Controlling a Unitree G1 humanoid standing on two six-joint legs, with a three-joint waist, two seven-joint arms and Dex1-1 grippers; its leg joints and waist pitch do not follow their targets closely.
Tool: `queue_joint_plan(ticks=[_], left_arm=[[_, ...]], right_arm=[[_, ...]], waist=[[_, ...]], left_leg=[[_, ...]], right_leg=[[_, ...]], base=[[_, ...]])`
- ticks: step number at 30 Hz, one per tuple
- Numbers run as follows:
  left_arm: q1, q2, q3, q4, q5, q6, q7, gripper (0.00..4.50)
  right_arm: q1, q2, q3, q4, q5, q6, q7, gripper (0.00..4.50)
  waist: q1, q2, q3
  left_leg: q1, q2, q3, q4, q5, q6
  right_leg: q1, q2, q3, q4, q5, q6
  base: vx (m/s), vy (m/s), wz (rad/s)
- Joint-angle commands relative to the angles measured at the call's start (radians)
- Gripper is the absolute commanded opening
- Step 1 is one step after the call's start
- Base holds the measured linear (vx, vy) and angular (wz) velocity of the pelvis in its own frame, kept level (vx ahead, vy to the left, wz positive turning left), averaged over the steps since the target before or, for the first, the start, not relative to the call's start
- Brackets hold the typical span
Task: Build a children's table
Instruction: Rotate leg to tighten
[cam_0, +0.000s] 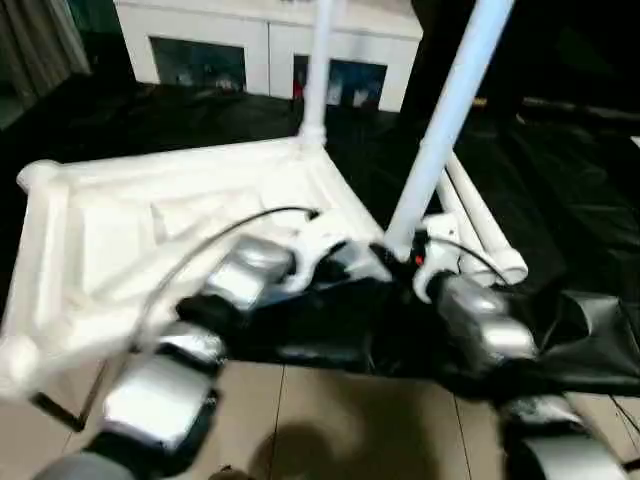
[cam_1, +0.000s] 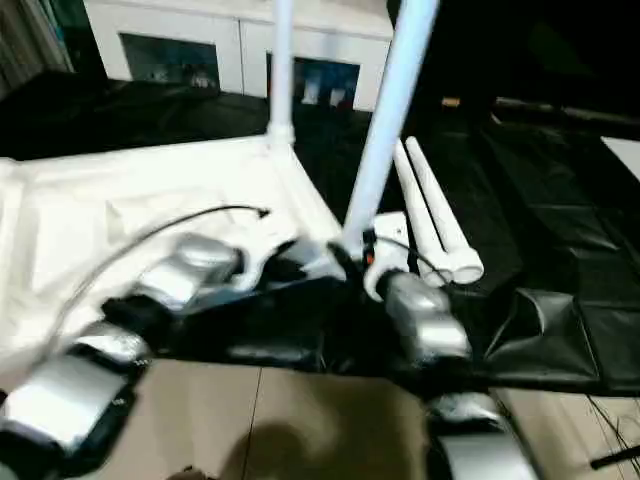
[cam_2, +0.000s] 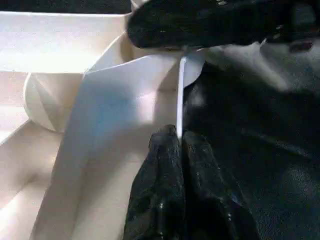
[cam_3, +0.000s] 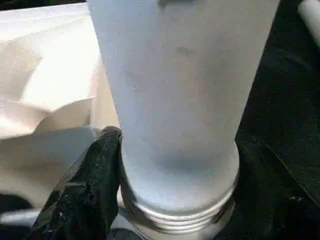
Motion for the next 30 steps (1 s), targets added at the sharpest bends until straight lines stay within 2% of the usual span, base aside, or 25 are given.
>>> queue_joint_plan(ticks=[1, 4, 5, 8, 9, 10, 11, 13, 16, 18, 21, 22, 24, 25, 28, 29, 30], left_arm=[[-0.015, -0.013, 0.029, 0.031, 0.002, 0.009, 0.094, 0.0], [-0.021, -0.055, -0.001, 0.049, 0.022, -0.045, 0.068, 0.0], [-0.019, -0.056, -0.009, 0.049, 0.024, -0.056, 0.053, 0.0], [-0.017, -0.05, -0.02, 0.049, 0.028, -0.08, 0.026, 0.0], [-0.009, -0.027, -0.031, 0.035, 0.028, -0.096, -0.024, 0.0], [-0.006, -0.017, -0.035, 0.029, 0.027, -0.102, -0.046, 0.0], [-0.002, -0.006, -0.041, 0.022, 0.028, -0.108, -0.068, 0.0], [0.01, 0.019, -0.05, 0.011, 0.029, -0.13, -0.126, 0.0], [0.028, 0.056, -0.059, -0.011, 0.023, -0.16, -0.215, 0.0], [0.053, 0.098, -0.067, -0.043, 0.007, -0.2, -0.332, 0.0], [0.07, 0.125, -0.07, -0.07, -0.015, -0.212, -0.409, 0.0], [0.075, 0.135, -0.074, -0.083, -0.021, -0.21, -0.434, 0.0], [0.085, 0.156, -0.081, -0.108, -0.028, -0.206, -0.472, 0.0], [0.089, 0.164, -0.08, -0.117, -0.03, -0.21, -0.487, 0.0], [0.102, 0.179, -0.074, -0.139, -0.036, -0.21, -0.512, 0.0], [0.107, 0.184, -0.072, -0.147, -0.037, -0.209, -0.518, 0.0], [0.112, 0.189, -0.069, -0.153, -0.036, -0.209, -0.521, 0.0]], right_arm=[[0.009, 0.03, -0.007, 0.075, -0.004, 0.013, -0.06, 2.72], [-0.042, 0.084, 0.009, 0.122, -0.028, -0.03, -0.072, 2.72], [-0.046, 0.085, 0.022, 0.122, -0.04, -0.039, -0.054, 2.72], [-0.047, 0.076, 0.033, 0.122, -0.057, -0.055, -0.042, 2.72], [-0.027, 0.043, 0.035, 0.078, -0.043, -0.059, 0.038, 2.72], [-0.018, 0.027, 0.036, 0.057, -0.037, -0.057, 0.071, 3.28], [-0.008, 0.01, 0.037, 0.035, -0.031, -0.055, 0.101, 3.42], [0.009, -0.038, 0.044, -0.004, -0.03, -0.044, 0.156, 3.42], [0.037, -0.11, 0.064, -0.068, -0.029, -0.014, 0.262, 3.84], [0.083, -0.197, 0.114, -0.157, -0.028, 0.01, 0.441, 4.01], [0.126, -0.261, 0.158, -0.233, -0.02, 0.014, 0.589, 4.01], [0.138, -0.282, 0.169, -0.252, -0.017, 0.012, 0.632, 4.01], [0.148, -0.311, 0.178, -0.27, -0.011, 0.01, 0.686, 4.01], [0.146, -0.317, 0.178, -0.273, -0.007, 0.009, 0.701, 4.01], [0.137, -0.324, 0.183, -0.271, 0.001, 0.011, 0.741, 4.01], [0.133, -0.327, 0.189, -0.269, 0.0, 0.018, 0.757, 4.01], [0.131, -0.327, 0.191, -0.27, -0.002, 0.023, 0.766, 4.01]], waist=[[-0.001, 0.01, -0.063], [-0.003, 0.007, -0.061], [-0.004, 0.009, -0.058], [-0.005, 0.008, -0.058], [-0.005, 0.006, -0.058], [-0.005, 0.007, -0.059], [-0.004, 0.006, -0.061], [-0.004, 0.006, -0.064], [-0.002, 0.008, -0.067], [0.003, 0.007, -0.066], [0.006, 0.004, -0.066], [0.005, 0.0, -0.065], [0.007, -0.002, -0.062], [0.006, -0.009, -0.061], [0.006, -0.008, -0.059], [0.005, -0.016, -0.057], [0.006, -0.018, -0.058]], left_leg=[[0.01, 0.015, -0.003, -0.075, -0.187, 0.001], [0.007, 0.013, -0.003, -0.078, -0.193, 0.004], [0.009, 0.015, -0.004, -0.08, -0.204, 0.006], [0.009, 0.015, -0.004, -0.08, -0.208, 0.01], [0.009, 0.014, -0.004, -0.08, -0.215, 0.019], [0.008, 0.014, -0.003, -0.079, -0.213, 0.023], [0.007, 0.015, -0.003, -0.078, -0.197, 0.034], [0.004, 0.015, -0.003, -0.074, -0.154, 0.049], [0.006, 0.015, -0.002, -0.069, -0.109, 0.075], [0.007, 0.016, -0.001, -0.065, -0.096, 0.1], [0.008, 0.021, 0.0, -0.065, -0.102, 0.117], [0.007, 0.021, 0.001, -0.065, -0.105, 0.119], [0.008, 0.024, 0.002, -0.067, -0.13, 0.112], [0.008, 0.024, 0.003, -0.068, -0.136, 0.111], [0.011, 0.026, 0.003, -0.069, -0.154, 0.1], [0.008, 0.026, 0.004, -0.069, -0.152, 0.099], [0.008, 0.026, 0.003, -0.069, -0.144, 0.099]], right_leg=[[0.041, -0.047, 0.032, -0.078, -0.109, -0.207], [0.044, -0.045, 0.029, -0.079, -0.102, -0.205], [0.041, -0.044, 0.029, -0.081, -0.107, -0.201], [0.043, -0.044, 0.03, -0.08, -0.097, -0.199], [0.046, -0.044, 0.029, -0.083, -0.1, -0.199], [0.046, -0.044, 0.03, -0.082, -0.095, -0.2], [0.049, -0.045, 0.03, -0.081, -0.073, -0.202], [0.052, -0.045, 0.03, -0.072, -0.011, -0.216], [0.057, -0.042, 0.028, -0.065, 0.071, -0.241], [0.058, -0.04, 0.027, -0.062, 0.109, -0.259], [0.057, -0.043, 0.027, -0.059, 0.125, -0.273], [0.055, -0.042, 0.027, -0.06, 0.118, -0.275], [0.053, -0.047, 0.026, -0.063, 0.054, -0.279], [0.052, -0.047, 0.027, -0.065, 0.037, -0.277], [0.047, -0.05, 0.029, -0.07, -0.029, -0.27], [0.046, -0.049, 0.029, -0.071, -0.038, -0.266], [0.047, -0.05, 0.028, -0.07, -0.043, -0.261]], base=[[0.0, 0.0, 0.0], [0.0, 0.0, 0.0], [0.0, 0.0, 0.0], [0.0, 0.0, 0.0], [0.0, 0.0, 0.0], [0.0, 0.0, 0.0], [0.0, 0.0, 0.0], [0.0, 0.0, 0.0], [0.0, 0.0, 0.0], [0.0, 0.0, 0.0], [0.0, 0.0, 0.0], [0.0, 0.0, 0.0], [0.0, 0.0, 0.0], [0.0, 0.0, 0.0], [0.0, 0.0, 0.0], [0.0, 0.0, 0.0], [0.0, 0.0, 0.0]])
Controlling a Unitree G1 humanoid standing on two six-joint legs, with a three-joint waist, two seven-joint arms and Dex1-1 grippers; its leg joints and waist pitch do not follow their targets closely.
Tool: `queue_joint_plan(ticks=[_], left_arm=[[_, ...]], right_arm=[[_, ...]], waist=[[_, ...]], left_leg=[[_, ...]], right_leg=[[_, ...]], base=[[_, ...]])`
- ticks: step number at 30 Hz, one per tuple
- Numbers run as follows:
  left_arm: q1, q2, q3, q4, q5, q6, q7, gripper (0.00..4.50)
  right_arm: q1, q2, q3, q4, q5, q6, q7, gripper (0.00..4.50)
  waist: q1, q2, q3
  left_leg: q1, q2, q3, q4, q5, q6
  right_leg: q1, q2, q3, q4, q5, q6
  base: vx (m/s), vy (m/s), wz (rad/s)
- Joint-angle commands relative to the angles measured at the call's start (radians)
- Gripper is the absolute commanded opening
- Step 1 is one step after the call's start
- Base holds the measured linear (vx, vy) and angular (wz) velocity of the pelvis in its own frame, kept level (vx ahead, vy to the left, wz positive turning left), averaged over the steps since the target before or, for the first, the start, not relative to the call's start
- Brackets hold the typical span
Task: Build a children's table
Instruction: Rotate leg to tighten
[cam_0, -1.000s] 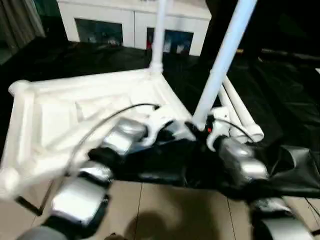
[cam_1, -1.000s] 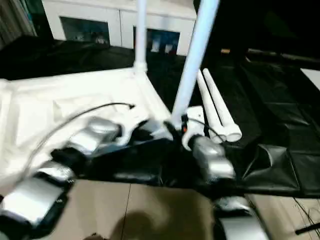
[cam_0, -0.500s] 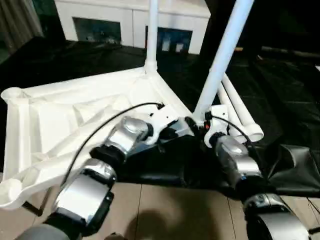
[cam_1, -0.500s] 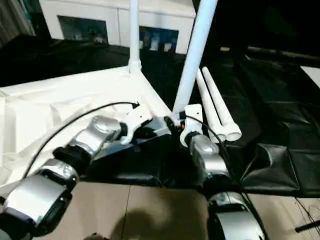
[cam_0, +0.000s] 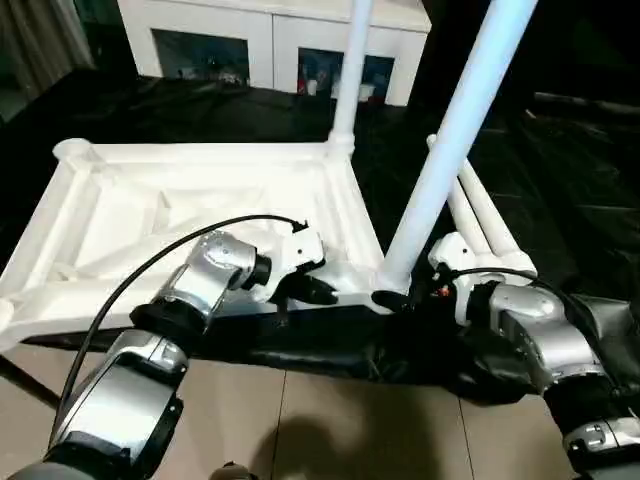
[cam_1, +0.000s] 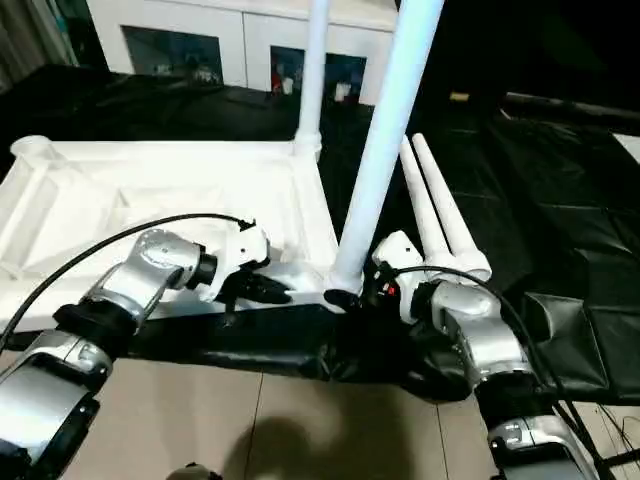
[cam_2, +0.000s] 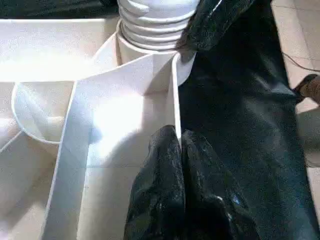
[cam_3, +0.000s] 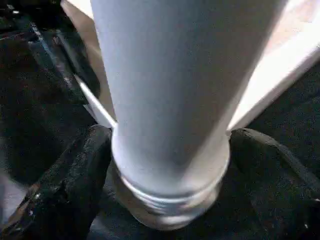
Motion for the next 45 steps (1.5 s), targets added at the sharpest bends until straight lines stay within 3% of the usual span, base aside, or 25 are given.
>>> queue_joint_plan(ticks=[1, 10, 14, 17, 18, 21, 24, 26, 29, 32, 34, 36, 37, 38, 40, 43, 44, 45], left_arm=[[0.018, -0.007, -0.015, -0.016, -0.011, -0.007, -0.034, 0.0], [0.043, 0.008, -0.009, -0.05, -0.014, 0.013, -0.035, 0.0], [0.042, 0.012, -0.01, -0.055, -0.011, 0.018, -0.032, 0.0], [0.042, 0.012, -0.01, -0.055, -0.01, 0.019, -0.032, 0.0], [0.042, 0.011, -0.011, -0.057, -0.009, 0.021, -0.032, 0.0], [0.043, 0.011, -0.013, -0.057, -0.008, 0.021, -0.032, 0.0], [0.041, 0.002, -0.011, -0.048, -0.006, 0.026, -0.02, 0.0], [0.021, -0.028, 0.004, -0.007, 0.004, 0.045, 0.06, 0.0], [-0.015, -0.068, 0.024, 0.063, 0.023, 0.059, 0.187, 0.0], [-0.065, -0.135, 0.054, 0.15, 0.021, 0.067, 0.328, 0.0], [-0.076, -0.148, 0.058, 0.168, 0.024, 0.068, 0.362, 0.0], [-0.129, -0.219, 0.072, 0.236, 0.034, 0.066, 0.513, 0.0], [-0.135, -0.226, 0.073, 0.243, 0.036, 0.064, 0.526, 0.0], [-0.142, -0.234, 0.074, 0.252, 0.038, 0.061, 0.54, 0.0], [-0.154, -0.252, 0.068, 0.265, 0.05, 0.042, 0.561, 0.0], [-0.166, -0.267, 0.06, 0.291, 0.06, -0.003, 0.559, 0.0], [-0.166, -0.269, 0.055, 0.297, 0.063, -0.019, 0.548, 0.0], [-0.167, -0.27, 0.051, 0.309, 0.067, -0.037, 0.54, 0.0]], right_arm=[[-0.013, -0.014, 0.01, -0.02, 0.001, 0.01, 0.023, 4.01], [-0.038, 0.015, 0.01, 0.02, 0.009, 0.002, 0.06, 3.24], [-0.037, 0.02, 0.009, 0.029, 0.005, -0.003, 0.059, 2.86], [-0.032, 0.019, 0.009, 0.029, 0.002, -0.006, 0.06, 2.72], [-0.03, 0.019, 0.007, 0.029, 0.0, -0.007, 0.059, 2.72], [-0.026, 0.017, 0.006, 0.026, -0.001, -0.007, 0.058, 2.69], [-0.015, 0.02, -0.001, 0.025, -0.002, -0.003, 0.04, 2.68], [-0.011, 0.057, -0.043, 0.06, -0.003, 0.006, -0.083, 2.68], [-0.016, 0.12, -0.1, 0.113, 0.009, 0.044, -0.251, 2.68], [-0.02, 0.209, -0.148, 0.176, 0.002, 0.049, -0.475, 2.67], [-0.024, 0.229, -0.159, 0.189, 0.002, 0.047, -0.526, 2.67], [-0.087, 0.329, -0.217, 0.279, 0.013, 0.019, -0.757, 2.67], [-0.095, 0.339, -0.225, 0.288, 0.016, 0.016, -0.777, 2.67], [-0.106, 0.353, -0.236, 0.299, 0.021, 0.012, -0.799, 2.67], [-0.138, 0.378, -0.25, 0.325, 0.019, 0.003, -0.854, 2.67], [-0.167, 0.398, -0.255, 0.353, 0.006, -0.005, -0.9, 2.67], [-0.169, 0.403, -0.259, 0.353, 0.012, -0.013, -0.89, 3.23], [-0.172, 0.404, -0.264, 0.357, 0.01, -0.028, -0.892, 3.23]], waist=[[0.001, -0.014, -0.063], [0.001, -0.019, -0.063], [0.001, -0.014, -0.061], [0.001, -0.015, -0.062], [0.001, -0.008, -0.063], [0.0, -0.01, -0.063], [0.001, -0.005, -0.065], [-0.002, -0.005, -0.064], [-0.008, -0.009, -0.059], [-0.011, -0.004, -0.054], [-0.014, -0.005, -0.053], [-0.018, 0.003, -0.054], [-0.019, 0.002, -0.054], [-0.021, -0.001, -0.057], [-0.022, 0.0, -0.054], [-0.022, 0.003, -0.057], [-0.021, 0.002, -0.058], [-0.02, 0.008, -0.056]], left_leg=[[0.012, 0.025, 0.001, -0.066, -0.142, 0.089], [0.01, 0.022, 0.002, -0.064, -0.11, 0.094], [0.012, 0.022, 0.002, -0.065, -0.12, 0.09], [0.012, 0.022, 0.001, -0.065, -0.123, 0.086], [0.013, 0.022, 0.001, -0.065, -0.124, 0.084], [0.013, 0.021, 0.002, -0.064, -0.125, 0.082], [0.013, 0.021, 0.002, -0.064, -0.124, 0.08], [0.014, 0.021, 0.003, -0.064, -0.125, 0.077], [0.018, 0.02, 0.0, -0.071, -0.175, 0.038], [0.02, 0.019, -0.002, -0.079, -0.233, 0.009], [0.022, 0.018, -0.002, -0.08, -0.255, -0.002], [0.022, 0.018, -0.004, -0.083, -0.277, -0.016], [0.022, 0.019, -0.006, -0.085, -0.284, -0.025], [0.018, 0.017, -0.008, -0.086, -0.273, -0.028], [0.019, 0.017, -0.005, -0.085, -0.269, -0.015], [0.013, 0.015, -0.006, -0.084, -0.243, -0.002], [0.015, 0.016, -0.005, -0.083, -0.234, -0.002], [0.014, 0.015, -0.005, -0.084, -0.235, 0.002]], right_leg=[[0.049, -0.051, 0.03, -0.061, -0.042, -0.263], [0.048, -0.05, 0.03, -0.057, -0.017, -0.256], [0.047, -0.049, 0.03, -0.059, -0.022, -0.259], [0.048, -0.048, 0.03, -0.058, -0.022, -0.259], [0.047, -0.048, 0.031, -0.058, -0.016, -0.261], [0.049, -0.047, 0.03, -0.057, 0.0, -0.267], [0.05, -0.047, 0.031, -0.055, 0.011, -0.271], [0.047, -0.045, 0.031, -0.056, 0.02, -0.274], [0.044, -0.048, 0.033, -0.068, -0.089, -0.253], [0.04, -0.05, 0.034, -0.079, -0.185, -0.227], [0.035, -0.05, 0.036, -0.086, -0.222, -0.208], [0.03, -0.054, 0.037, -0.09, -0.268, -0.192], [0.03, -0.052, 0.036, -0.091, -0.277, -0.188], [0.037, -0.051, 0.034, -0.09, -0.268, -0.181], [0.032, -0.048, 0.034, -0.09, -0.229, -0.182], [0.037, -0.047, 0.034, -0.085, -0.177, -0.183], [0.037, -0.046, 0.033, -0.083, -0.151, -0.187], [0.038, -0.046, 0.033, -0.083, -0.134, -0.19]], base=[[0.0, 0.0, 0.0], [0.0, 0.0, 0.0], [0.0, 0.0, 0.0], [0.0, 0.0, 0.0], [0.0, 0.0, 0.0], [0.0, 0.0, 0.0], [0.0, 0.0, 0.0], [0.0, 0.0, 0.0], [0.0, 0.0, 0.0], [0.0, 0.0, 0.0], [0.0, 0.0, 0.0], [0.0, 0.0, 0.0], [0.0, 0.0, 0.0], [0.0, 0.0, 0.0], [0.0, 0.0, 0.0], [0.0, 0.0, 0.0], [0.0, 0.0, 0.0], [0.0, 0.0, 0.0]])
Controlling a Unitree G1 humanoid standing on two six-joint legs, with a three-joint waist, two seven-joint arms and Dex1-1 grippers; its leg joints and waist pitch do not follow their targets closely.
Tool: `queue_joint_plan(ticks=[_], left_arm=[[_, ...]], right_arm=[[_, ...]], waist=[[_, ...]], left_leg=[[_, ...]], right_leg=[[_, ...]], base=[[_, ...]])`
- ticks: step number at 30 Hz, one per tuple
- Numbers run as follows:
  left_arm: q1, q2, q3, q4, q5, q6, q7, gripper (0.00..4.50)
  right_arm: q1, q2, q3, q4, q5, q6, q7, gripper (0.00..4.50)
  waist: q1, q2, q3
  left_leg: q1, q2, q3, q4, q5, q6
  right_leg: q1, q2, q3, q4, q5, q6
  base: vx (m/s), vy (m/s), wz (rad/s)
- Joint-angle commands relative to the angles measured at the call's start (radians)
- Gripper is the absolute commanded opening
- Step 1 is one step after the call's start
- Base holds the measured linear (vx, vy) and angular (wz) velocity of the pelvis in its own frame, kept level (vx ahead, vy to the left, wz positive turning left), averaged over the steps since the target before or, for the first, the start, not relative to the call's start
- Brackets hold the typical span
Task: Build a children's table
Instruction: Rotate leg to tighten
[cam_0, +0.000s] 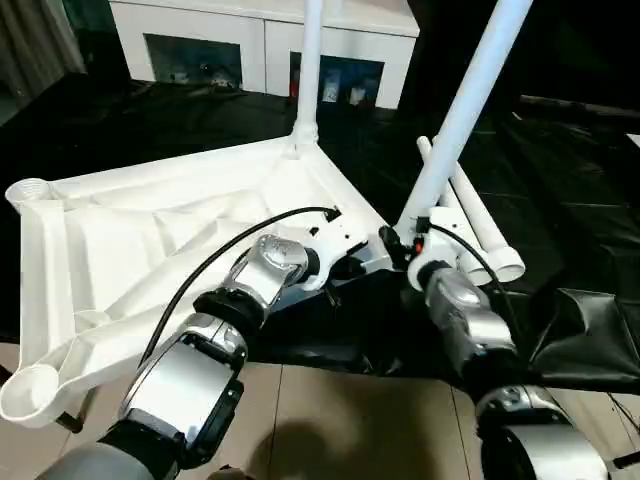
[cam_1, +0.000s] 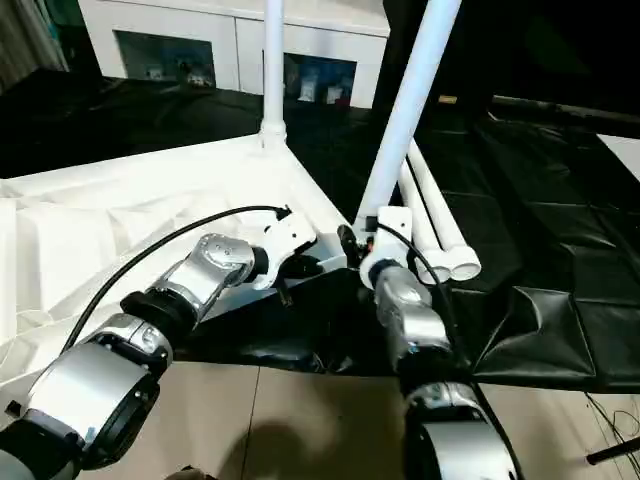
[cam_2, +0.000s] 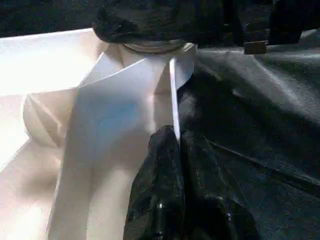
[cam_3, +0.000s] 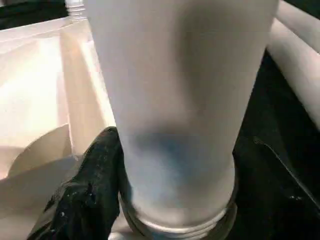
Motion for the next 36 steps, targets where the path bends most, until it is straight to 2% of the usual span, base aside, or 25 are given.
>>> queue_joint_plan(ticks=[1, 4, 6, 9, 11, 12, 13, 14, 15, 16, 17, 19, 21, 22, 24, 25, 28, 29, 30, 31, 32, 33, 34, 35, 36], left_arm=[[-0.007, -0.027, 0.008, 0.016, 0.0, -0.074, 0.011, 0.0], [-0.006, -0.032, 0.006, 0.023, 0.0, -0.099, -0.002, 0.0], [-0.005, -0.034, 0.008, 0.023, -0.003, -0.111, -0.01, 0.0], [-0.009, -0.048, 0.021, 0.029, -0.013, -0.194, -0.009, 0.0], [-0.022, -0.054, 0.034, 0.033, -0.018, -0.246, 0.025, 0.0], [-0.022, -0.054, 0.034, 0.033, -0.018, -0.246, 0.025, 0.44], [-0.033, -0.056, 0.047, 0.032, -0.03, -0.25, 0.023, 0.44], [-0.049, -0.057, 0.065, 0.032, -0.045, -0.248, 0.024, 0.55], [-0.065, -0.058, 0.085, 0.03, -0.066, -0.238, 0.012, 0.55], [-0.073, -0.056, 0.093, 0.025, -0.071, -0.249, 0.021, 0.55], [-0.08, -0.053, 0.105, 0.02, -0.08, -0.258, 0.03, 0.77], [-0.087, -0.049, 0.119, 0.013, -0.092, -0.261, 0.035, 0.92], [-0.101, -0.032, 0.137, 0.002, -0.102, -0.243, 0.035, 0.98], [-0.106, -0.018, 0.139, -0.002, -0.096, -0.231, 0.043, 0.98], [-0.11, 0.02, 0.139, -0.025, -0.086, -0.193, 0.039, 1.37], [-0.109, 0.056, 0.149, -0.054, -0.087, -0.142, 0.036, 1.4], [-0.079, 0.176, 0.158, -0.159, -0.073, -0.029, -0.001, 1.42], [-0.068, 0.204, 0.154, -0.186, -0.059, -0.016, -0.002, 1.63], [-0.045, 0.249, 0.153, -0.231, -0.044, 0.006, -0.015, 1.82], [-0.033, 0.273, 0.153, -0.255, -0.036, 0.018, -0.024, 1.82], [-0.01, 0.311, 0.157, -0.298, -0.024, 0.046, -0.027, 1.88], [0.008, 0.349, 0.157, -0.325, -0.005, 0.063, -0.026, 1.93], [0.022, 0.382, 0.157, -0.341, 0.015, 0.078, -0.02, 1.59], [0.024, 0.389, 0.157, -0.344, 0.019, 0.081, -0.019, 1.53], [0.043, 0.435, 0.156, -0.365, 0.044, 0.106, -0.011, 1.57]], right_arm=[[0.016, 0.027, -0.014, 0.061, 0.013, 0.012, -0.001, 3.37], [0.016, 0.017, -0.012, 0.054, 0.003, -0.004, -0.004, 3.54], [0.02, 0.009, -0.007, 0.042, -0.005, -0.01, -0.006, 3.73], [0.083, -0.037, 0.032, -0.115, -0.049, -0.002, 0.003, 3.73], [0.148, -0.059, 0.042, -0.265, -0.047, 0.055, 0.026, 3.73], [0.148, -0.059, 0.042, -0.265, -0.047, 0.055, 0.026, 3.74], [0.182, -0.071, 0.047, -0.338, -0.038, 0.091, 0.045, 3.74], [0.223, -0.088, 0.057, -0.418, -0.032, 0.133, 0.072, 3.74], [0.268, -0.109, 0.072, -0.496, -0.03, 0.173, 0.099, 3.74], [0.298, -0.125, 0.086, -0.541, -0.033, 0.19, 0.116, 3.74], [0.329, -0.143, 0.1, -0.587, -0.034, 0.211, 0.135, 3.74], [0.361, -0.164, 0.118, -0.636, -0.025, 0.232, 0.162, 3.74], [0.421, -0.203, 0.152, -0.739, -0.006, 0.29, 0.211, 3.74], [0.443, -0.216, 0.164, -0.783, 0.003, 0.32, 0.233, 3.74], [0.468, -0.227, 0.183, -0.835, 0.019, 0.362, 0.27, 3.74], [0.468, -0.224, 0.2, -0.834, 0.018, 0.367, 0.289, 3.74], [0.453, -0.206, 0.233, -0.809, -0.003, 0.368, 0.296, 3.74], [0.449, -0.199, 0.234, -0.806, -0.004, 0.374, 0.291, 3.74], [0.439, -0.189, 0.236, -0.794, -0.006, 0.376, 0.284, 3.74], [0.433, -0.184, 0.237, -0.787, -0.007, 0.377, 0.28, 3.74], [0.429, -0.176, 0.238, -0.785, -0.005, 0.378, 0.274, 3.74], [0.425, -0.167, 0.236, -0.784, 0.005, 0.384, 0.272, 3.55], [0.423, -0.159, 0.235, -0.786, 0.013, 0.389, 0.27, 3.37], [0.423, -0.158, 0.235, -0.786, 0.015, 0.391, 0.27, 3.37], [0.42, -0.151, 0.234, -0.787, 0.022, 0.399, 0.269, 3.34]], waist=[[0.001, 0.01, -0.055], [0.002, 0.008, -0.058], [0.002, 0.011, -0.06], [0.008, 0.014, -0.06], [0.019, 0.01, -0.064], [0.02, 0.012, -0.065], [0.021, 0.01, -0.067], [0.025, 0.017, -0.069], [0.029, 0.018, -0.068], [0.031, 0.024, -0.076], [0.032, 0.023, -0.077], [0.029, 0.019, -0.075], [0.024, 0.016, -0.068], [0.026, 0.014, -0.068], [0.023, 0.015, -0.066], [0.021, 0.015, -0.066], [0.013, 0.021, -0.064], [0.009, 0.022, -0.063], [0.009, 0.029, -0.065], [0.006, 0.03, -0.065], [0.009, 0.041, -0.068], [0.005, 0.04, -0.069], [0.006, 0.041, -0.069], [0.01, 0.046, -0.071], [0.011, 0.045, -0.071]], left_leg=[[0.011, 0.016, -0.006, -0.081, -0.233, 0.008], [0.011, 0.017, -0.004, -0.08, -0.199, 0.025], [0.012, 0.017, -0.003, -0.078, -0.19, 0.031], [0.013, 0.017, -0.001, -0.077, -0.174, 0.038], [0.014, 0.016, 0.0, -0.073, -0.133, 0.059], [0.014, 0.014, 0.0, -0.07, -0.116, 0.07], [0.01, 0.015, 0.0, -0.068, -0.095, 0.084], [0.01, 0.014, 0.001, -0.066, -0.077, 0.095], [0.009, 0.014, 0.0, -0.064, -0.077, 0.103], [0.009, 0.015, -0.002, -0.062, -0.064, 0.103], [0.008, 0.017, -0.003, -0.059, -0.04, 0.11], [0.002, 0.016, -0.003, -0.057, -0.043, 0.116], [0.0, 0.016, -0.003, -0.06, -0.087, 0.111], [0.0, 0.016, -0.003, -0.061, -0.097, 0.112], [0.0, 0.016, -0.003, -0.063, -0.117, 0.106], [-0.001, 0.015, -0.005, -0.064, -0.127, 0.099], [0.002, 0.018, -0.007, -0.068, -0.144, 0.07], [0.001, 0.018, -0.008, -0.069, -0.151, 0.061], [0.005, 0.02, -0.009, -0.07, -0.147, 0.049], [0.003, 0.02, -0.009, -0.071, -0.141, 0.046], [0.012, 0.024, -0.01, -0.07, -0.134, 0.031], [0.009, 0.022, -0.008, -0.069, -0.112, 0.025], [0.01, 0.019, -0.007, -0.068, -0.105, 0.025], [0.013, 0.019, -0.007, -0.066, -0.094, 0.022], [0.012, 0.017, -0.006, -0.065, -0.086, 0.021]], right_leg=[[0.036, -0.044, 0.03, -0.081, -0.129, -0.194], [0.041, -0.045, 0.029, -0.077, -0.074, -0.212], [0.043, -0.045, 0.029, -0.076, -0.059, -0.219], [0.046, -0.045, 0.03, -0.077, -0.056, -0.216], [0.051, -0.043, 0.031, -0.073, 0.004, -0.202], [0.052, -0.041, 0.032, -0.071, 0.028, -0.2], [0.053, -0.044, 0.031, -0.066, 0.053, -0.204], [0.054, -0.041, 0.03, -0.065, 0.083, -0.204], [0.055, -0.043, 0.03, -0.064, 0.106, -0.211], [0.059, -0.045, 0.03, -0.058, 0.13, -0.219], [0.057, -0.04, 0.027, -0.054, 0.18, -0.228], [0.057, -0.042, 0.025, -0.052, 0.193, -0.237], [0.058, -0.045, 0.025, -0.059, 0.125, -0.232], [0.058, -0.045, 0.025, -0.061, 0.106, -0.227], [0.057, -0.045, 0.026, -0.065, 0.056, -0.21], [0.056, -0.045, 0.025, -0.067, 0.026, -0.204], [0.048, -0.044, 0.025, -0.067, -0.019, -0.216], [0.047, -0.043, 0.025, -0.067, -0.025, -0.222], [0.045, -0.044, 0.025, -0.063, -0.02, -0.224], [0.045, -0.043, 0.025, -0.062, -0.012, -0.224], [0.041, -0.042, 0.024, -0.057, 0.014, -0.231], [0.043, -0.037, 0.024, -0.053, 0.054, -0.233], [0.041, -0.035, 0.024, -0.053, 0.071, -0.233], [0.04, -0.034, 0.024, -0.049, 0.105, -0.234], [0.041, -0.033, 0.024, -0.048, 0.118, -0.234]], base=[[0.0, 0.0, 0.0], [0.0, 0.0, 0.0], [0.0, 0.0, 0.0], [0.0, 0.0, 0.0], [0.0, 0.0, 0.0], [0.0, 0.0, 0.0], [0.0, 0.0, 0.0], [0.0, 0.0, 0.0], [0.0, 0.0, 0.0], [0.0, 0.0, 0.0], [0.0, 0.0, 0.0], [0.0, 0.0, 0.0], [0.0, 0.0, 0.0], [0.0, 0.0, 0.0], [0.0, 0.0, 0.0], [0.0, 0.0, 0.0], [0.0, 0.0, 0.0], [0.0, 0.0, 0.0], [0.0, 0.0, 0.0], [0.0, 0.0, 0.0], [0.0, 0.0, 0.0], [0.0, 0.0, 0.0], [0.0, 0.0, 0.0], [0.0, 0.0, 0.0], [0.0, 0.0, 0.0]])
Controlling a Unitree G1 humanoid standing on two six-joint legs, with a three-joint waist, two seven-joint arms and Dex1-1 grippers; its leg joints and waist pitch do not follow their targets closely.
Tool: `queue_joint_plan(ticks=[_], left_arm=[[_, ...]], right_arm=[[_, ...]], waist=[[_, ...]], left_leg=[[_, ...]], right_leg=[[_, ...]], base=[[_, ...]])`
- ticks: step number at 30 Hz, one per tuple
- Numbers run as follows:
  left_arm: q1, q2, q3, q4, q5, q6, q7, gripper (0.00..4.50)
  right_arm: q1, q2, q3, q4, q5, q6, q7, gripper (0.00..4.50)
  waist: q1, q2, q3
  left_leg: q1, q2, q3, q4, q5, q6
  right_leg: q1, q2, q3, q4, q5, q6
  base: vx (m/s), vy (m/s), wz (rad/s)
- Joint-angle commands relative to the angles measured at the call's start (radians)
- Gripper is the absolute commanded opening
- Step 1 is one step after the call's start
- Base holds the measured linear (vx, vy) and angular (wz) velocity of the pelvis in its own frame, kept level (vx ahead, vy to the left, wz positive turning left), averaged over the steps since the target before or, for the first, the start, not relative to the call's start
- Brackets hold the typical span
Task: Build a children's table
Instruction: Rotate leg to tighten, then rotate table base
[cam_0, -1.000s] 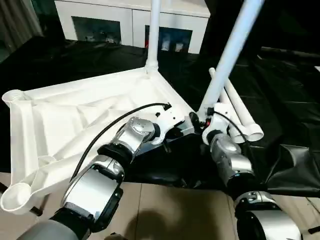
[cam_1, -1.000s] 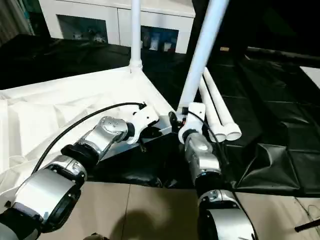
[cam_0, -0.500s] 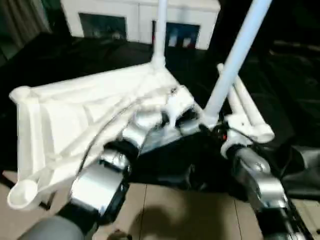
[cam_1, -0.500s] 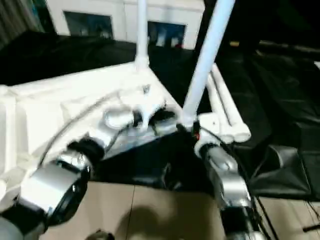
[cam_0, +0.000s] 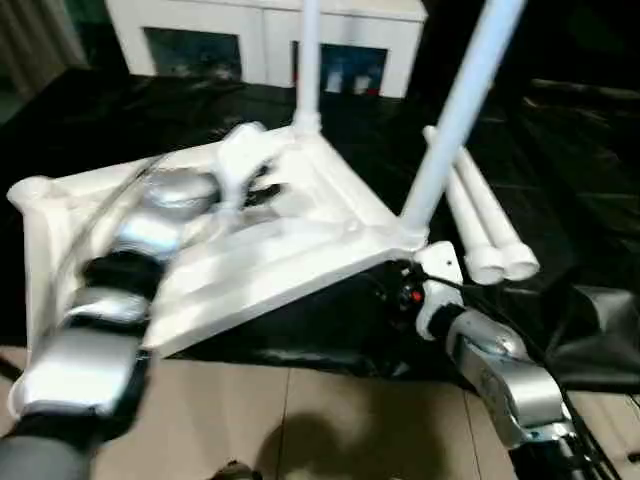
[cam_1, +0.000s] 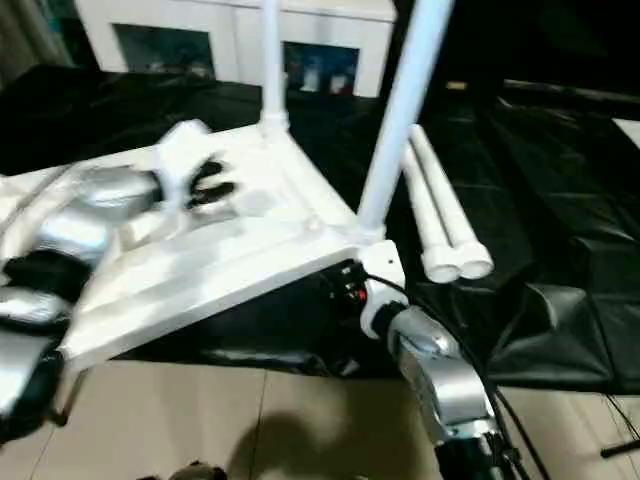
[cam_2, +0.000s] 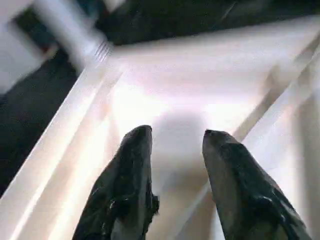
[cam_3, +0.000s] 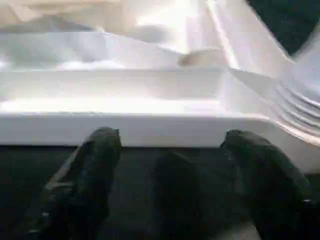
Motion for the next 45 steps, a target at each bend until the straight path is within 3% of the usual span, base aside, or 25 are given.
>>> queue_joint_plan(ticks=[1, 2, 3, 7, 9, 13, 15, 16, 17, 18, 22, 23, 24, 28, 29, 33, 35, 36, 37, 38, 39, 40, 42, 45], left_arm=[[0.033, 0.073, 0.0, -0.08, 0.06, 0.076, 0.03, 1.57], [0.046, 0.1, 0.006, -0.1, 0.074, 0.101, 0.054, 1.5], [0.067, 0.135, 0.008, -0.134, 0.094, 0.134, 0.083, 1.16], [0.124, 0.229, 0.019, -0.181, 0.169, 0.202, 0.183, 1.03], [0.15, 0.277, 0.023, -0.185, 0.197, 0.225, 0.195, 0.69], [0.177, 0.303, 0.017, -0.187, 0.195, 0.243, 0.169, 0.55], [0.194, 0.299, 0.008, -0.182, 0.174, 0.249, 0.131, 0.23], [0.206, 0.291, 0.003, -0.189, 0.16, 0.252, 0.113, 0.25], [0.216, 0.277, 0.001, -0.193, 0.142, 0.245, 0.096, 0.3], [0.222, 0.257, 0.005, -0.195, 0.125, 0.247, 0.09, 0.2], [0.226, 0.231, -0.025, -0.167, 0.135, 0.238, 0.064, 0.0], [0.225, 0.231, -0.038, -0.155, 0.144, 0.231, 0.052, 0.0], [0.225, 0.231, -0.038, -0.155, 0.144, 0.231, 0.052, 0.0], [0.227, 0.238, -0.088, -0.123, 0.167, 0.219, -0.004, 0.0], [0.233, 0.238, -0.104, -0.129, 0.163, 0.224, -0.042, 0.0], [0.252, 0.235, -0.121, -0.175, 0.137, 0.245, -0.123, 0.0], [0.277, 0.219, -0.124, -0.248, 0.089, 0.274, -0.193, 0.0], [0.277, 0.219, -0.124, -0.248, 0.089, 0.274, -0.193, 0.0], [0.289, 0.205, -0.125, -0.292, 0.061, 0.291, -0.224, 0.0], [0.301, 0.187, -0.124, -0.337, 0.027, 0.311, -0.255, 0.0], [0.304, 0.181, -0.123, -0.351, 0.016, 0.317, -0.263, 0.0], [0.311, 0.167, -0.121, -0.381, -0.01, 0.327, -0.281, 0.0], [0.315, 0.14, -0.117, -0.413, -0.037, 0.34, -0.293, 0.0], [0.304, 0.068, -0.116, -0.425, -0.071, 0.32, -0.295, 0.0]], right_arm=[[-0.005, 0.002, -0.007, 0.0, 0.013, 0.028, -0.007, 3.34], [-0.005, 0.003, -0.006, 0.002, 0.01, 0.03, -0.009, 3.14], [-0.004, 0.005, -0.008, 0.003, 0.009, 0.033, -0.011, 2.94], [-0.003, 0.002, -0.015, 0.017, 0.002, 0.041, -0.015, 2.56], [-0.003, -0.008, -0.019, 0.02, -0.001, 0.049, -0.01, 2.45], [-0.01, -0.017, -0.026, 0.039, -0.009, 0.047, -0.016, 2.05], [-0.013, -0.019, -0.029, 0.049, -0.011, 0.044, -0.02, 1.91], [-0.013, -0.019, -0.031, 0.052, -0.01, 0.044, -0.02, 1.79], [-0.013, -0.019, -0.032, 0.059, -0.01, 0.043, -0.019, 1.67], [-0.015, -0.017, -0.031, 0.076, -0.013, 0.037, -0.022, 1.6], [-0.048, 0.003, -0.02, 0.171, -0.034, 0.005, -0.044, 1.23], [-0.063, 0.012, -0.015, 0.199, -0.039, -0.003, -0.048, 1.15], [-0.063, 0.012, -0.015, 0.199, -0.039, -0.003, -0.048, 1.09], [-0.154, 0.056, -0.009, 0.344, -0.062, -0.05, -0.069, 0.71], [-0.21, 0.079, -0.019, 0.427, -0.063, -0.082, -0.085, 0.64], [-0.298, 0.117, -0.035, 0.555, -0.059, -0.129, -0.101, 0.26], [-0.354, 0.141, -0.033, 0.64, -0.071, -0.161, -0.095, 0.1], [-0.354, 0.141, -0.033, 0.64, -0.071, -0.161, -0.095, 0.04], [-0.372, 0.151, -0.027, 0.667, -0.076, -0.17, -0.083, 0.04], [-0.386, 0.159, -0.02, 0.693, -0.08, -0.18, -0.073, 0.04], [-0.389, 0.161, -0.017, 0.7, -0.082, -0.183, -0.07, 0.04], [-0.394, 0.163, -0.012, 0.71, -0.085, -0.188, -0.066, 0.04], [-0.408, 0.169, -0.014, 0.74, -0.087, -0.207, -0.063, 0.04], [-0.427, 0.181, -0.016, 0.765, -0.084, -0.236, -0.043, 0.04]], waist=[[-0.001, 0.01, -0.079], [-0.001, 0.014, -0.078], [-0.001, 0.008, -0.078], [0.0, 0.006, -0.073], [0.0, 0.007, -0.072], [0.003, 0.009, -0.072], [0.004, 0.007, -0.073], [0.004, 0.007, -0.073], [0.006, 0.012, -0.075], [0.007, 0.01, -0.075], [0.007, 0.011, -0.077], [0.006, 0.017, -0.077], [0.002, 0.011, -0.076], [-0.006, 0.014, -0.077], [-0.006, 0.016, -0.077], [-0.01, 0.009, -0.078], [-0.013, -0.014, -0.079], [-0.012, -0.008, -0.078], [-0.011, -0.015, -0.077], [-0.009, -0.006, -0.078], [-0.009, -0.006, -0.079], [-0.009, -0.017, -0.08], [-0.006, -0.013, -0.079], [-0.007, -0.016, -0.077]], left_leg=[[0.03, 0.018, -0.002, -0.063, -0.085, 0.011], [0.026, 0.017, -0.005, -0.066, -0.085, 0.003], [0.029, 0.018, -0.003, -0.066, -0.099, -0.006], [0.027, 0.019, -0.005, -0.072, -0.131, -0.025], [0.032, 0.018, -0.003, -0.073, -0.153, -0.036], [0.034, 0.017, -0.004, -0.074, -0.175, -0.053], [0.03, 0.015, -0.006, -0.076, -0.179, -0.061], [0.029, 0.015, -0.006, -0.076, -0.182, -0.061], [0.03, 0.015, -0.007, -0.075, -0.187, -0.063], [0.03, 0.014, -0.006, -0.075, -0.19, -0.064], [0.026, 0.012, -0.008, -0.074, -0.207, -0.068], [0.025, 0.011, -0.01, -0.073, -0.212, -0.07], [0.023, 0.011, -0.011, -0.074, -0.219, -0.07], [0.026, 0.011, -0.012, -0.074, -0.235, -0.074], [0.028, 0.013, -0.012, -0.074, -0.241, -0.076], [0.027, 0.015, -0.01, -0.073, -0.215, -0.073], [0.027, 0.016, -0.006, -0.072, -0.198, -0.061], [0.024, 0.017, -0.008, -0.073, -0.191, -0.059], [0.027, 0.017, -0.004, -0.072, -0.178, -0.051], [0.028, 0.017, -0.004, -0.071, -0.165, -0.047], [0.028, 0.017, -0.004, -0.071, -0.156, -0.05], [0.027, 0.017, -0.003, -0.07, -0.151, -0.048], [0.029, 0.016, 0.0, -0.069, -0.153, -0.043], [0.028, 0.016, -0.001, -0.072, -0.192, -0.054]], right_leg=[[0.051, -0.036, 0.027, -0.037, 0.131, -0.236], [0.052, -0.036, 0.026, -0.033, 0.13, -0.228], [0.052, -0.037, 0.027, -0.036, 0.113, -0.219], [0.05, -0.039, 0.028, -0.039, 0.033, -0.196], [0.044, -0.038, 0.03, -0.045, -0.017, -0.181], [0.039, -0.038, 0.031, -0.046, -0.032, -0.18], [0.041, -0.039, 0.03, -0.045, -0.032, -0.18], [0.041, -0.039, 0.03, -0.044, -0.031, -0.182], [0.041, -0.04, 0.03, -0.043, -0.03, -0.185], [0.041, -0.04, 0.03, -0.044, -0.02, -0.191], [0.044, -0.042, 0.029, -0.045, -0.023, -0.201], [0.044, -0.041, 0.029, -0.044, -0.027, -0.201], [0.046, -0.041, 0.029, -0.045, -0.037, -0.2], [0.043, -0.043, 0.03, -0.045, -0.055, -0.207], [0.042, -0.044, 0.03, -0.046, -0.065, -0.211], [0.042, -0.044, 0.029, -0.039, -0.046, -0.232], [0.044, -0.044, 0.029, -0.037, -0.034, -0.239], [0.045, -0.046, 0.029, -0.034, -0.036, -0.242], [0.043, -0.044, 0.029, -0.037, -0.029, -0.24], [0.042, -0.043, 0.029, -0.033, -0.015, -0.242], [0.042, -0.041, 0.028, -0.03, 0.005, -0.242], [0.044, -0.041, 0.027, -0.03, 0.013, -0.244], [0.042, -0.042, 0.028, -0.031, 0.007, -0.242], [0.043, -0.043, 0.029, -0.037, -0.041, -0.229]], base=[[0.0, 0.0, 0.0], [0.0, 0.0, 0.0], [0.0, 0.0, 0.0], [0.0, 0.0, 0.0], [0.0, 0.0, 0.0], [0.0, 0.0, 0.0], [0.0, 0.0, 0.0], [0.0, 0.0, 0.0], [0.0, 0.0, 0.0], [0.0, 0.0, 0.0], [0.0, 0.0, 0.0], [0.0, 0.0, 0.0], [0.0, 0.0, 0.0], [0.0, 0.0, 0.0], [0.0, 0.0, 0.0], [0.0, 0.0, 0.0], [0.0, 0.0, 0.0], [0.0, 0.0, 0.0], [0.0, 0.0, 0.0], [0.0, 0.0, 0.0], [0.0, 0.0, 0.0], [0.0, 0.0, 0.0], [0.0, 0.0, 0.0], [0.0, 0.0, 0.0]])
